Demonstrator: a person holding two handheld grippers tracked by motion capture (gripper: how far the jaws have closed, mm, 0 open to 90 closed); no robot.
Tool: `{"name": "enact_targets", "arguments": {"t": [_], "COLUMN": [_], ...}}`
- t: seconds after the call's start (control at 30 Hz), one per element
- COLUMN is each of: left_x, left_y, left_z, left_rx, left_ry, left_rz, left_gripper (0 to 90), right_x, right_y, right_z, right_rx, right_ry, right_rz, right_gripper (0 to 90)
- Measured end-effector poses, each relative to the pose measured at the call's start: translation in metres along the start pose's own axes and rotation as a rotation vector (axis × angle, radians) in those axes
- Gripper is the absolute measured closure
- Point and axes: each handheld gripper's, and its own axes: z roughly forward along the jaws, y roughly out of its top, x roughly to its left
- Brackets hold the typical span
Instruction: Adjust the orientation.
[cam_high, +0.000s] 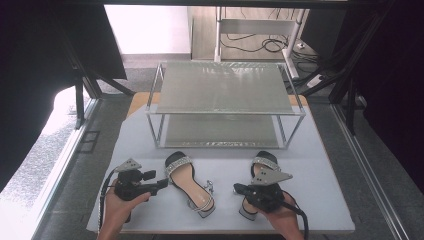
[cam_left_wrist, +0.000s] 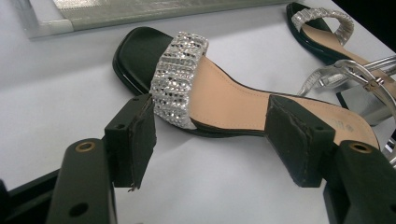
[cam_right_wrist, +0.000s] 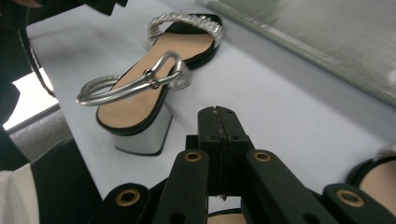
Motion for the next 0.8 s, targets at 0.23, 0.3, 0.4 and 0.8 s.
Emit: {"name": "enact_targets", "arguments": {"t": [0.23, 0.3, 0.4, 0.8], "left_x": [-0.003, -0.003, -0.003, 0.001], "left_y": [0.000, 0.000, 0.000, -0.001], "left_z": [0.001, 0.001, 0.001, 0.001], "left_rx": [0.004, 0.002, 0.003, 0.005], "left_ry": [-0.007, -0.008, -0.012, -0.008], "left_rz": [0.007, 0.006, 0.007, -0.003], "left_gripper": [34.0, 34.0, 34.0, 34.0], "right_x": [0.022, 0.026, 0.030, 0.042], "right_y": [-0.003, -0.004, -0.006, -0.012], "right_z": [0.023, 0.029, 0.035, 0.051], "right_rx": [0.075, 0.092, 0.116, 0.179], "right_ry": [0.070, 0.079, 0.080, 0.105], "right_rz": [-0.061, -0.070, -0.080, -0.114], "right_gripper": [89.9, 89.9, 90.0, 90.0]}}
